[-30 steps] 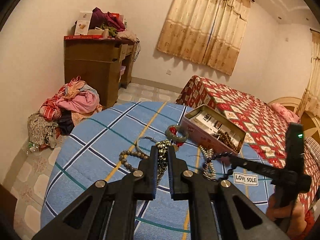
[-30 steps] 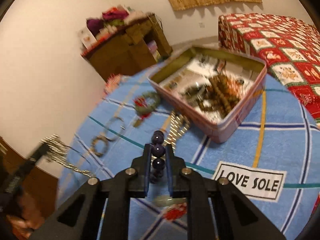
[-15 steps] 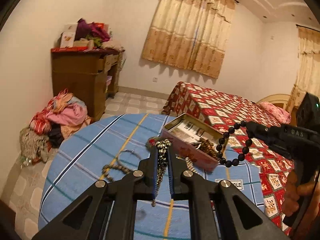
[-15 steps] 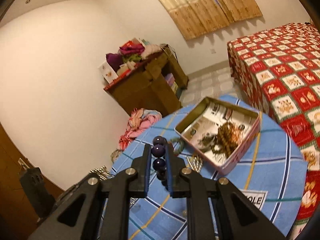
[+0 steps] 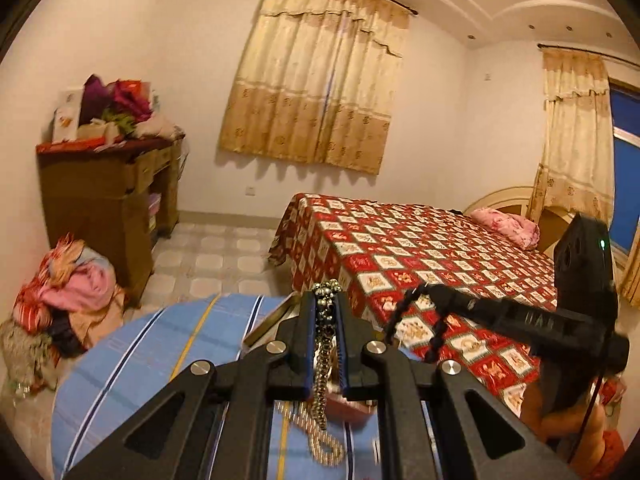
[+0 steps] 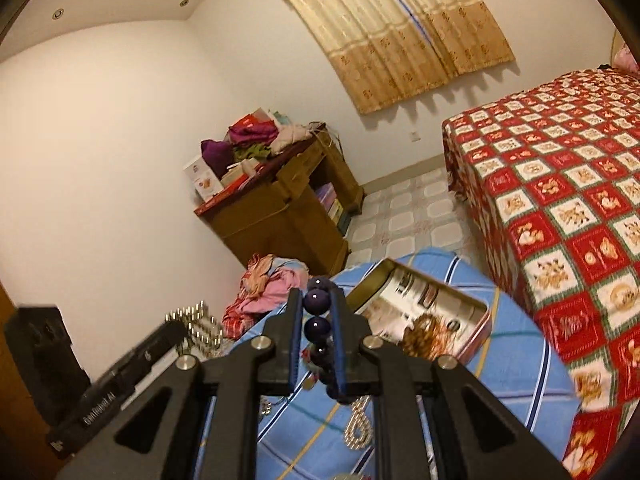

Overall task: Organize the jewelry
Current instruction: 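Lower chain and bracelet into the pink tin and open both tools, then withdraw both open tools from the tin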

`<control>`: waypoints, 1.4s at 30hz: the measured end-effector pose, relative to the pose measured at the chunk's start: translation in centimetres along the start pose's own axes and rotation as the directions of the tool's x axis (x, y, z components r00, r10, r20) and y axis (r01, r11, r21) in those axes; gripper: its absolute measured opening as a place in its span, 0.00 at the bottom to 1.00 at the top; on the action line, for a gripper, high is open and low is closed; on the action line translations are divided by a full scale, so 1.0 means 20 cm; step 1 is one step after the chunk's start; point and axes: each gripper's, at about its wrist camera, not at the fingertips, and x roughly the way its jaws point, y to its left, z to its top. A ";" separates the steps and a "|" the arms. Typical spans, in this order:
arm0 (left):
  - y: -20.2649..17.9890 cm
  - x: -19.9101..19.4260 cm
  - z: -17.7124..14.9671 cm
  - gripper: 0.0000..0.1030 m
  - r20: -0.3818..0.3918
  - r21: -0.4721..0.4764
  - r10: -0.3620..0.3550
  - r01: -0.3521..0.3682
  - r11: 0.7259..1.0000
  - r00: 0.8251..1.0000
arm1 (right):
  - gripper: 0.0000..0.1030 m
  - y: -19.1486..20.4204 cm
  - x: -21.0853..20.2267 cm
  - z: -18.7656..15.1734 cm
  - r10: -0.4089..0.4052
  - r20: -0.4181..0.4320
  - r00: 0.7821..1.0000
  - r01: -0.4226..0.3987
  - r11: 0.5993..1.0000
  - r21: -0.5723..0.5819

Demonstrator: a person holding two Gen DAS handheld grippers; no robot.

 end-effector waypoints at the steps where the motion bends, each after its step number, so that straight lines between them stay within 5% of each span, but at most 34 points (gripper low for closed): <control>1: -0.01 0.04 0.02 0.08 0.002 0.011 -0.001 0.001 1.000 1.000 | 0.16 -0.01 0.02 0.01 -0.003 0.002 1.000 0.003 1.000 -0.001; 8: -0.04 0.35 0.06 0.08 -0.009 0.021 0.002 -0.002 1.000 1.000 | 0.16 -0.19 0.23 0.03 -0.004 -0.010 1.000 0.005 0.997 0.082; 13: -0.02 0.63 -0.03 0.08 -0.089 0.039 0.053 -0.050 0.998 0.995 | 0.16 -0.34 0.41 -0.03 -0.025 -0.064 0.998 0.033 0.990 0.134; 18: 0.00 0.84 -0.14 0.08 -0.182 0.078 0.110 -0.097 0.992 0.977 | 0.16 -0.45 0.48 -0.09 -0.106 -0.111 0.988 0.118 0.986 0.115; 23: 0.04 0.91 -0.21 0.11 -0.288 0.086 0.173 -0.154 0.984 0.942 | 0.25 -0.46 0.44 -0.07 -0.167 -0.103 0.981 0.176 0.980 0.089; 25: 0.05 0.87 -0.20 0.34 -0.310 0.087 0.187 -0.168 0.982 0.932 | 0.27 -0.42 0.38 -0.05 -0.170 -0.071 0.983 0.175 0.982 0.069; 28: 0.06 0.75 -0.17 0.69 -0.273 0.074 0.204 -0.191 0.979 0.940 | 0.44 -0.33 0.25 -0.01 -0.199 0.008 0.980 0.198 0.980 0.029; 33: 0.11 0.43 -0.20 0.71 -0.249 0.069 0.257 -0.247 0.966 0.934 | 0.46 -0.15 0.07 -0.09 -0.234 0.064 0.970 0.237 0.970 -0.058; 42: 0.28 -0.11 -0.54 0.71 -0.270 0.053 0.380 -0.380 0.923 0.885 | 0.46 -0.12 0.01 -0.47 -0.227 -0.091 0.970 0.228 0.974 0.001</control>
